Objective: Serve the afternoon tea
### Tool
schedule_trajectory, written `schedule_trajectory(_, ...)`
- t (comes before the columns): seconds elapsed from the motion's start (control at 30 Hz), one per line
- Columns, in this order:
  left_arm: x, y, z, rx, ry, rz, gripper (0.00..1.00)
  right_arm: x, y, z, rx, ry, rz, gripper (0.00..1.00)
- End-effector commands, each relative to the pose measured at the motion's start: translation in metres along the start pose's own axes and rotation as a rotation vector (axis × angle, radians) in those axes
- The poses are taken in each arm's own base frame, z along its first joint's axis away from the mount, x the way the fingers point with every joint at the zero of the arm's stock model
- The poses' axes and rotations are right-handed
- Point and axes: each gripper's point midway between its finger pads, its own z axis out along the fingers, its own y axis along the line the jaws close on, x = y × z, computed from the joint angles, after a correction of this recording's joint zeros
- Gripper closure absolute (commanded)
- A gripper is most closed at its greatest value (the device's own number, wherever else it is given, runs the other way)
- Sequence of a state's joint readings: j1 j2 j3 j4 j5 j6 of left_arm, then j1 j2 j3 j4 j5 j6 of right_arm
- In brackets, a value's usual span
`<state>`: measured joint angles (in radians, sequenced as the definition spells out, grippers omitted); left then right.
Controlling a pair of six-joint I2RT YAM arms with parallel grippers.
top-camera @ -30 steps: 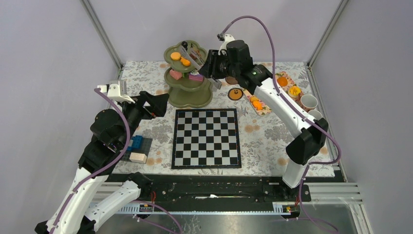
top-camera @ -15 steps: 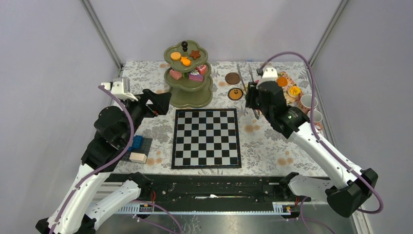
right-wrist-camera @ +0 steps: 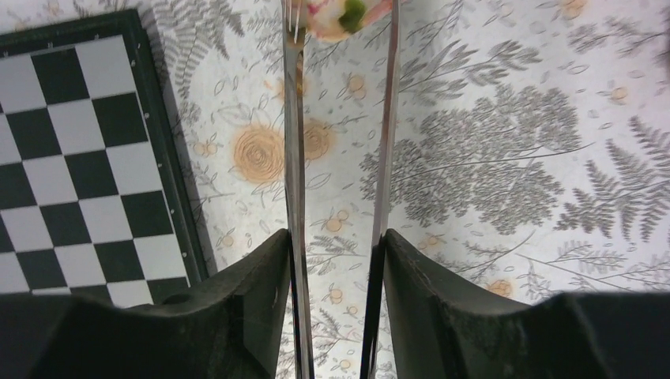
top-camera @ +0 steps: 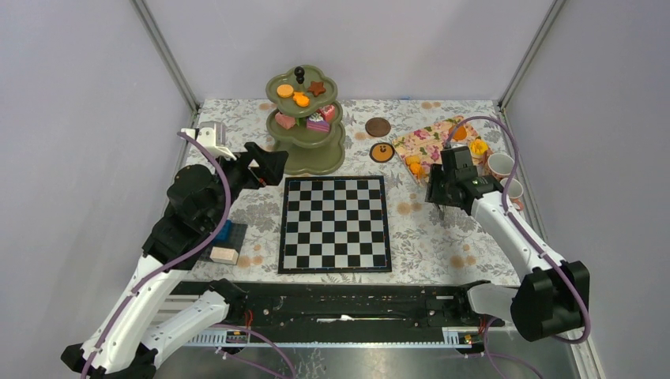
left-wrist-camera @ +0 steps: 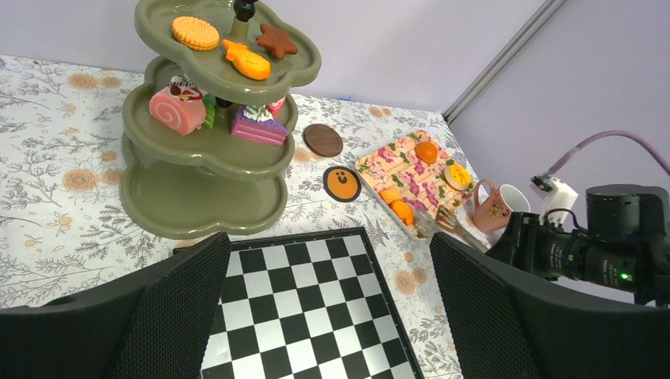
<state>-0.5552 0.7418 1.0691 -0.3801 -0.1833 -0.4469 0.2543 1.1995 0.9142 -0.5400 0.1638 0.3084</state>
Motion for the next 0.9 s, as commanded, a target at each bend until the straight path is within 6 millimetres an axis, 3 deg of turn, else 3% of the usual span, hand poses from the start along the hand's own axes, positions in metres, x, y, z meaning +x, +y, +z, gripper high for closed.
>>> schedule_trajectory(0.0,-0.012,-0.010,-0.002,0.043,-0.045,-0.022,0.01,-0.008,0.017,-0.004,-0.097,0.027,0.009,0.48)
schedule_trajectory(0.43,-0.011,-0.010,-0.003,0.044,-0.039,-0.021,0.01,-0.037,0.023,0.010,-0.121,-0.024,0.026,0.46)
schedule_trajectory(0.67,-0.009,-0.008,-0.003,0.039,-0.034,-0.020,0.01,-0.033,0.025,0.022,-0.125,0.004,0.020,0.46)
schedule_trajectory(0.87,-0.008,-0.008,-0.001,0.036,-0.029,-0.018,0.01,-0.029,0.015,0.035,-0.061,0.014,0.021,0.47)
